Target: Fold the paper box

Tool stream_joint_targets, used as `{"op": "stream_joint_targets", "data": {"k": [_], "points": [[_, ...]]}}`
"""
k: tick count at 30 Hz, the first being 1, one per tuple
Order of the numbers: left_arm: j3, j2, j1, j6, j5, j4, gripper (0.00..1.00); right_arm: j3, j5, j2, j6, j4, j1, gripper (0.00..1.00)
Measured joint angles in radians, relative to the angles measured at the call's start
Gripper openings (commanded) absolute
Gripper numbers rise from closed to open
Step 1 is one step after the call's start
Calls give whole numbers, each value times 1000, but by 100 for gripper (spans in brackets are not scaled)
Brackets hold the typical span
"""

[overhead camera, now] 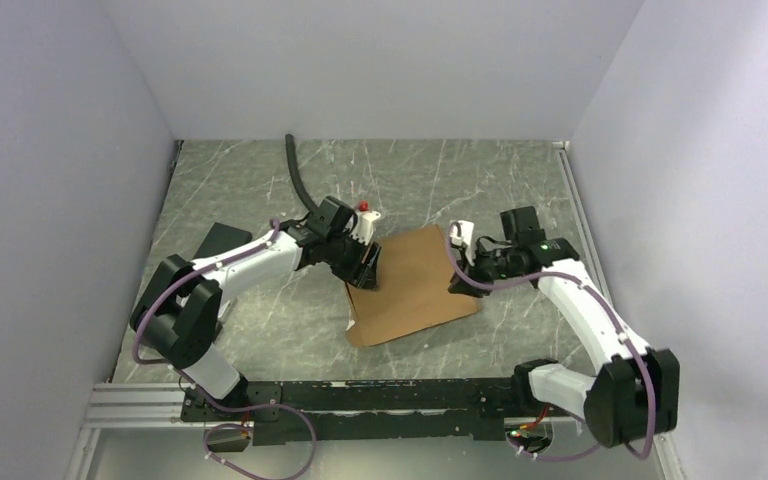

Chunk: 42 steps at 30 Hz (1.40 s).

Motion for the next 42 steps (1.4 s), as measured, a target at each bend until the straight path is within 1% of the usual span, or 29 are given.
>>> {"op": "stream_joint_targets", "data": {"k": [2, 4, 8, 10, 11, 12, 13, 14, 15, 18, 21, 22, 23, 24, 25, 28, 30, 32, 35, 39, 40, 42], "points": [[0, 0, -1, -10, -11, 2, 59, 0, 14, 52, 68, 35, 53, 13], [0, -6, -1, -21, -22, 2, 60, -3, 50, 103, 114, 64, 60, 10], [-16, -41, -3, -51, -66, 29, 63, -33, 150, 169, 188, 127, 59, 9], [-37, -77, -2, -69, -88, 48, 67, -43, 184, 198, 209, 139, 59, 13], [-50, -103, -1, -82, -100, 59, 70, -44, 187, 208, 215, 141, 59, 17], [-72, -146, -1, -99, -119, 78, 75, -43, 185, 209, 219, 142, 59, 25], [-82, -171, -1, -108, -126, 84, 83, -42, 180, 207, 218, 138, 59, 31], [-103, -216, -1, -125, -143, 105, 94, -38, 173, 204, 214, 128, 59, 39], [-122, -252, 0, -138, -157, 117, 99, -32, 164, 202, 209, 116, 58, 46], [-214, -414, 6, -221, -219, 159, 100, 0, 118, 179, 178, 76, 56, 63], [-337, -565, 34, -339, -259, 204, 99, 18, 60, 124, 189, 91, 44, 75], [-381, -600, 46, -380, -262, 222, 99, 16, 43, 111, 216, 110, 33, 81], [-422, -623, 56, -414, -263, 235, 99, 9, 24, 100, 260, 148, 11, 85], [-479, -647, 71, -464, -259, 267, 100, -4, 6, 94, 316, 195, -23, 94], [-531, -663, 83, -510, -255, 286, 99, -19, -10, 96, 375, 238, -66, 99], [-660, -683, 102, -616, -240, 365, 99, -45, -31, 148, 516, 323, -182, 100], [-732, -687, 104, -684, -229, 420, 100, -45, -33, 212, 578, 360, -222, 100], [-764, -683, 106, -727, -216, 456, 100, -42, -35, 295, 625, 386, -227, 100], [-768, -658, 107, -771, -196, 527, 100, -19, -53, 412, 664, 385, -223, 99], [-772, -618, 107, -813, -179, 614, 100, 19, -68, 523, 686, 383, -216, 91], [-777, -608, 107, -823, -176, 638, 99, 23, -68, 534, 690, 384, -216, 87], [-797, -588, 109, -844, -169, 683, 99, 25, -68, 548, 698, 384, -217, 76]]}}
